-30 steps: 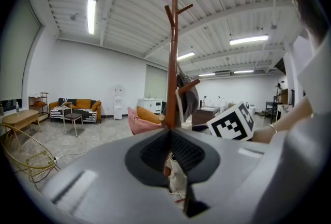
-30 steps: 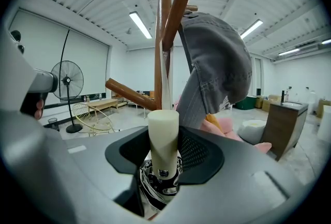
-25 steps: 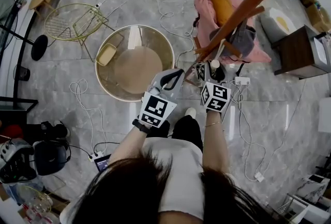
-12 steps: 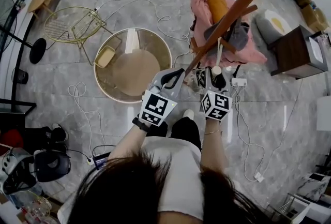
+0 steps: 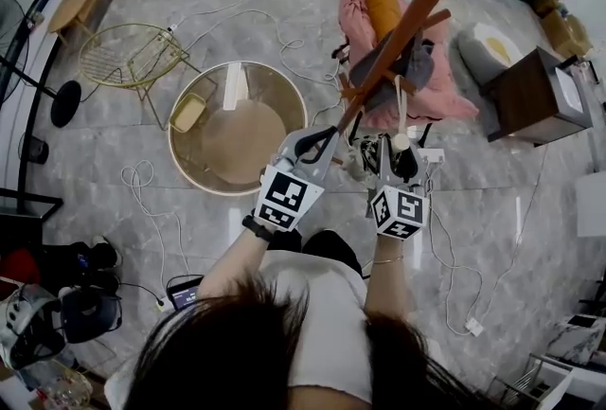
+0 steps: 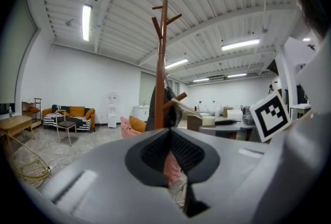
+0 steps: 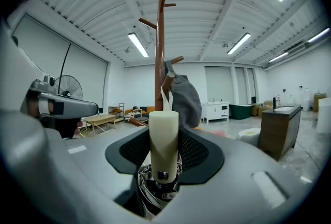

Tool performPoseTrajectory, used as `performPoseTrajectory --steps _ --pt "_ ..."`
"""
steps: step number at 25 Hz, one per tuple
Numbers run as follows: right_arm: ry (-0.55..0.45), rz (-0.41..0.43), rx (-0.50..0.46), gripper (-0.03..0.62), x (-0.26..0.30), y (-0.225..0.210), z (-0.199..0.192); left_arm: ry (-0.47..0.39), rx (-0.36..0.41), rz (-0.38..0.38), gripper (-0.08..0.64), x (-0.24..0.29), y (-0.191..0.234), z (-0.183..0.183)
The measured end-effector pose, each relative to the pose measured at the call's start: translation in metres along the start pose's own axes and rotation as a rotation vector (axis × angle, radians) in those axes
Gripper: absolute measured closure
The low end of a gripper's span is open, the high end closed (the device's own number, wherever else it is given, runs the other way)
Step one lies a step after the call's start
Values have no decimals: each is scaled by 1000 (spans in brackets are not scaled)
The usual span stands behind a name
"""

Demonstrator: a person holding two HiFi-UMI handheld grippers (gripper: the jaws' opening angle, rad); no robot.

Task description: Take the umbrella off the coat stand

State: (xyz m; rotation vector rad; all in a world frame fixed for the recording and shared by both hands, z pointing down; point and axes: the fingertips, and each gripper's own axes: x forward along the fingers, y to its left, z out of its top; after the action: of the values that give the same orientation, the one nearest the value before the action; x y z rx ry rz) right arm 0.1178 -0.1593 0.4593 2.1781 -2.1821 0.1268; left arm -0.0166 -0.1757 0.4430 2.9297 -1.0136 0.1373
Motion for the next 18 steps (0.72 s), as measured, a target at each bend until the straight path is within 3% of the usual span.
performPoseTrajectory --steps 7,18 --pt "-46 -2 -18 437 -22 -14 23 -21 5 6 502 8 -7 11" --pt "-73 62 -47 437 -62 -30 63 -46 17 30 502 11 -36 43"
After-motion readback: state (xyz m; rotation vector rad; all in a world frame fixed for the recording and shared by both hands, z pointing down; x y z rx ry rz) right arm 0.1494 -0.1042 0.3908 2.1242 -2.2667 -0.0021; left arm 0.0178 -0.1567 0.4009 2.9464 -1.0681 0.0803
